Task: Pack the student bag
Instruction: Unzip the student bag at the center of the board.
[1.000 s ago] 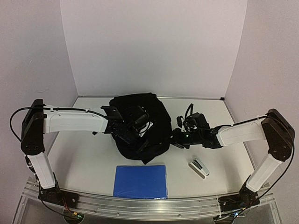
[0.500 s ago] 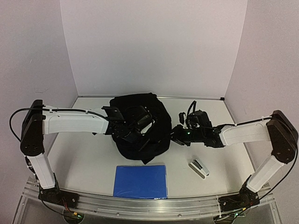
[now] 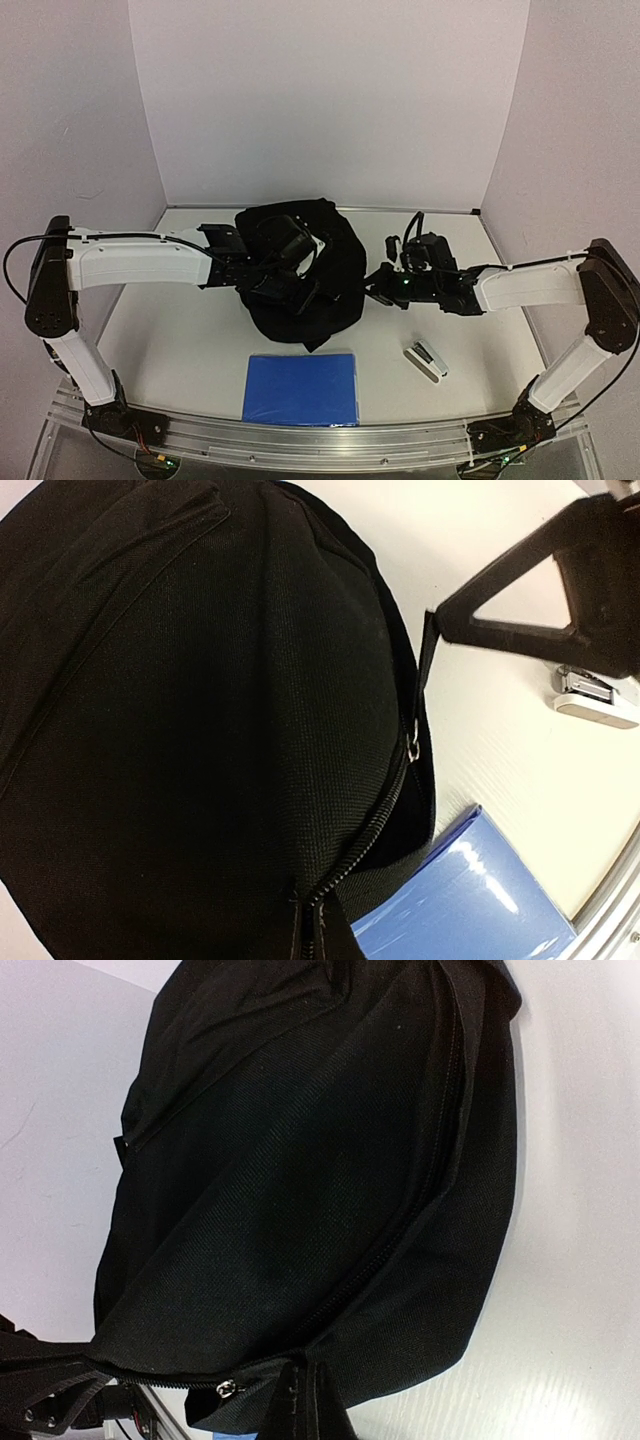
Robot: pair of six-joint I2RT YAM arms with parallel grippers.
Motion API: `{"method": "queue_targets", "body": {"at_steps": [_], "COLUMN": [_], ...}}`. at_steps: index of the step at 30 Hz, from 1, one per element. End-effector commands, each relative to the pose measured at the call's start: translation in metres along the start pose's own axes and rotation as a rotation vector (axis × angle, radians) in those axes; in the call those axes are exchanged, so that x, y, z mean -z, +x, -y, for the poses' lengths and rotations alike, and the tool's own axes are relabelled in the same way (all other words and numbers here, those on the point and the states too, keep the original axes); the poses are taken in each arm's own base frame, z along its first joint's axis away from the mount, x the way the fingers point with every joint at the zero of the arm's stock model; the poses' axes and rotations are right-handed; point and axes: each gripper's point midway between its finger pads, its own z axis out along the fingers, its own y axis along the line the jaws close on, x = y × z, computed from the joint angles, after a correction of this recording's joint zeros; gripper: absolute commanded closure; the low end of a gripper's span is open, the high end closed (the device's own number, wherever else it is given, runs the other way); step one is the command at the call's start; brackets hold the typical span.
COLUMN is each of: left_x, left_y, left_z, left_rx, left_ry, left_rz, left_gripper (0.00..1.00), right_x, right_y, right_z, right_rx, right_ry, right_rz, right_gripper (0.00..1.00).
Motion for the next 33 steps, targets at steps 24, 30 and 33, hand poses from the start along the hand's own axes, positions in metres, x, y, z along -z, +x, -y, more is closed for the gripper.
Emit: {"method": "queue_targets", "body": {"at_steps": [24, 30, 33], "left_x": [0.031, 0.037, 0.038], "left_y": [-0.028, -0.031, -0.033], "left_z": [0.006, 0.002, -0.002], "left_rx": [0.048, 0.069, 0.095], "left_ry": [0.055, 0.074, 0.103], "left_rz": [0.078, 0.084, 0.085], "left_gripper": [1.00, 1.00, 1.00], "right_x": [0.004, -0.013, -0.018], "right_y": [-0.121, -0.147, -0.163], "right_z": [0.029, 0.030, 0.033], "right_rx": [0.061, 0.102, 0.107], "right_ry": [0.217, 0.214, 0.219], "right_rz": [0.366, 0.373, 0.389], "right_gripper": [1.00, 1.00, 1.00]}}
